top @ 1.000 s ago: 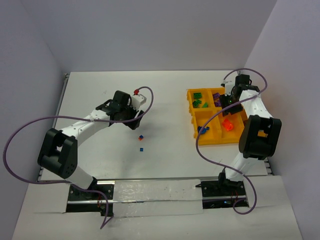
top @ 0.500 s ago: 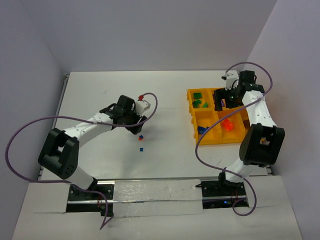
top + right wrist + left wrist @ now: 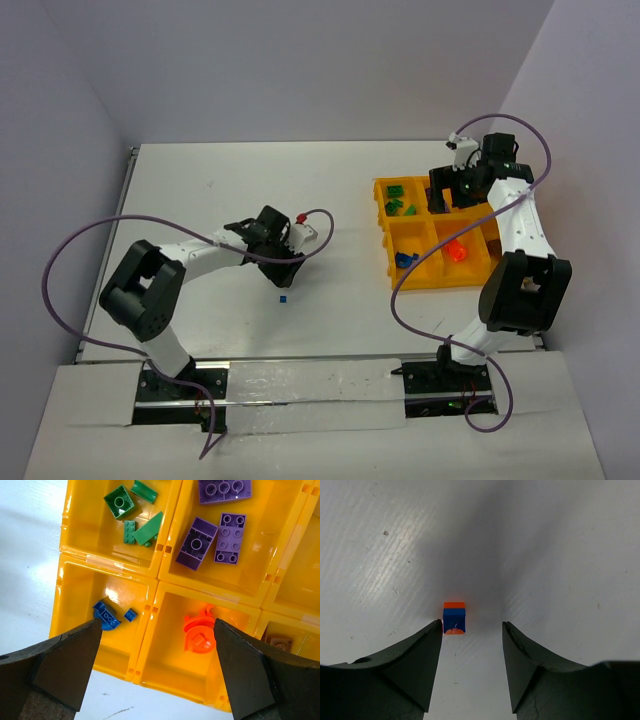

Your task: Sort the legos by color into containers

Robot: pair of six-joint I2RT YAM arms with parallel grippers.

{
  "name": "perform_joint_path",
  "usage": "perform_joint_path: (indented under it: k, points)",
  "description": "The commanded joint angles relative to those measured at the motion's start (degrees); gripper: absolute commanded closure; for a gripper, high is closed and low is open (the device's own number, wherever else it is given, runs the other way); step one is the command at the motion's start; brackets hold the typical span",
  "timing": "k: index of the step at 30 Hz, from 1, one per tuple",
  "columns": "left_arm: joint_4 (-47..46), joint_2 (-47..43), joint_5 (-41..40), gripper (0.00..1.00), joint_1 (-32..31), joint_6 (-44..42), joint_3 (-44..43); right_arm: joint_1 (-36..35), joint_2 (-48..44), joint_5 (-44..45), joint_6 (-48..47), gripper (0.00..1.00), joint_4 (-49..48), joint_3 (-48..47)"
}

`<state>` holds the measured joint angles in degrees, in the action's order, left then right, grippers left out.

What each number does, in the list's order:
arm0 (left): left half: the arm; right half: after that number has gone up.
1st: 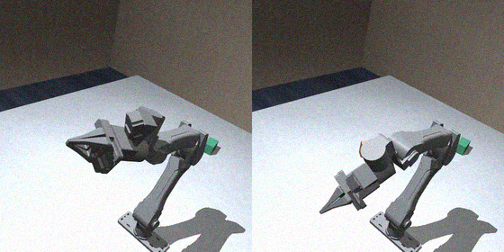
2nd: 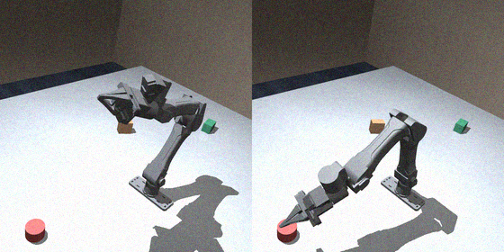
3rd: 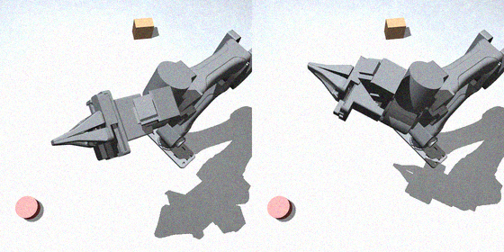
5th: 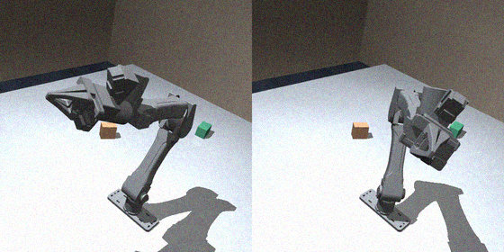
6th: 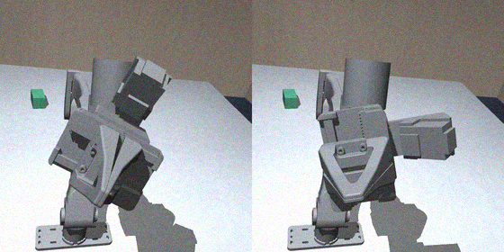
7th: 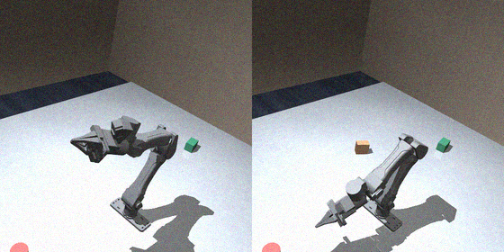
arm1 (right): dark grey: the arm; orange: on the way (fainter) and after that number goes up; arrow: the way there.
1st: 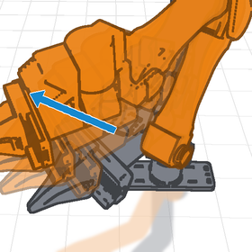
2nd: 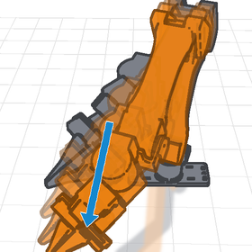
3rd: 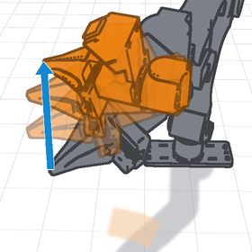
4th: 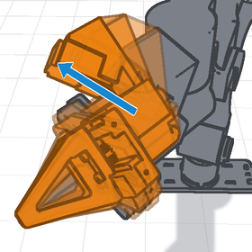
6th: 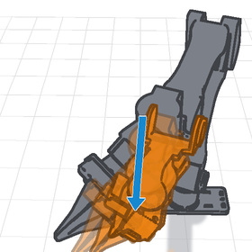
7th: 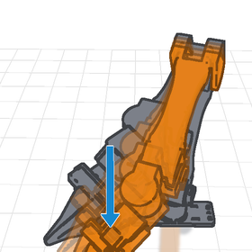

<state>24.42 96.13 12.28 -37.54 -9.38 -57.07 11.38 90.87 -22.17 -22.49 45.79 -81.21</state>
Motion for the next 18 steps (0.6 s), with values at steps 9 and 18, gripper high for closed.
perform_joint_path:
  k: [9,18]
  points:
    - [0.03,0.99,-2.69,0.45,-0.61,0.59,-3.21,-0.48,-0.79,-1.11,0.43,0.0,0.26,-1.85]
    - [-0.11,0.95,-3.01,0.53,-0.61,0.28,-3.98,-0.57,-0.3,-1.29,0.13,0.0,0.62,-2.19]
